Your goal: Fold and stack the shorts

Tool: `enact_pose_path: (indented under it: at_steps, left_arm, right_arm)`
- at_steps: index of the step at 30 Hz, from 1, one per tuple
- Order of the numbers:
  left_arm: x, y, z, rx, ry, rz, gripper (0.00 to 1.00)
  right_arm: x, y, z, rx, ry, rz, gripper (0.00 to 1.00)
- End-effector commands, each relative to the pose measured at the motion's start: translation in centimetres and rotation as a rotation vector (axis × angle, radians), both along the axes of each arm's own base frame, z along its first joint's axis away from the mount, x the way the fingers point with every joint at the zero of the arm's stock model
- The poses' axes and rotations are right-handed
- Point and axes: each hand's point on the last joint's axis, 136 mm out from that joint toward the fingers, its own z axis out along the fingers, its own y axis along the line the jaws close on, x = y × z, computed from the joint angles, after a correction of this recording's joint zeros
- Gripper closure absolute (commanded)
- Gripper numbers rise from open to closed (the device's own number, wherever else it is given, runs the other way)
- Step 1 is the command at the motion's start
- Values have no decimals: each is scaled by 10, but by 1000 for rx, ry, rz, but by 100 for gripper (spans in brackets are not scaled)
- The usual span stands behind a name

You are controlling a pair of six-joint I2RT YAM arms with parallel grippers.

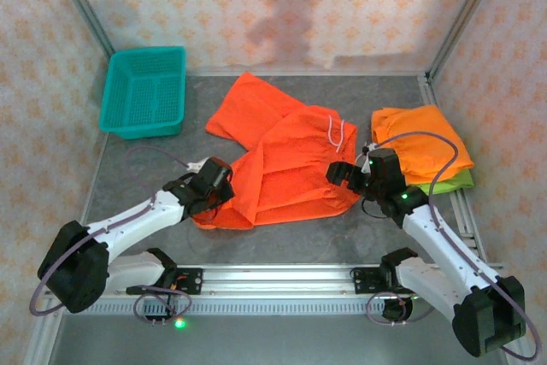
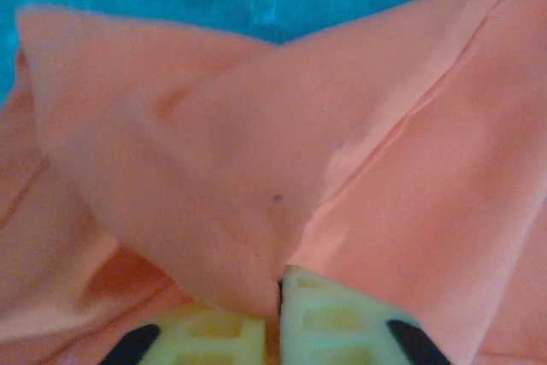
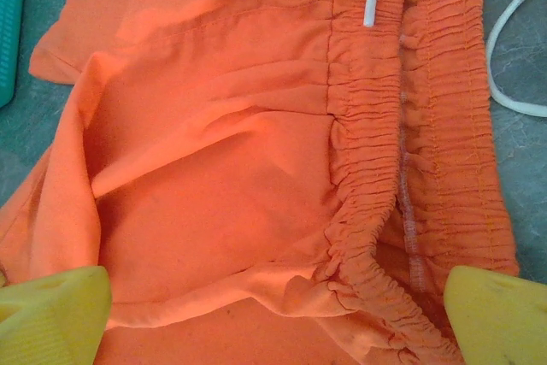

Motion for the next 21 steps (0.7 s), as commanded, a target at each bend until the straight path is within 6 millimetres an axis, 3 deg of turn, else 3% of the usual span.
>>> enact_pose_path:
  at_steps: [1, 10, 15, 19, 21]
  left_arm:
    - [28, 16, 38, 35, -137, 47, 100]
    - [85, 69, 89, 97, -214, 108, 100]
    - [124, 80, 86, 124, -158, 84, 95]
    - [154, 80, 78, 107, -121, 61, 84]
    - [164, 80, 84, 109, -128, 48, 78]
  right_arm:
    - [2, -4, 1, -2, -18, -23, 1]
    - [1, -12, -9, -19, 8, -73, 1]
    - [-1, -13, -13, -21, 22, -83, 1]
    - [-3, -15, -12, -22, 24, -88, 1]
    - [-4, -15, -11, -24, 21, -87, 1]
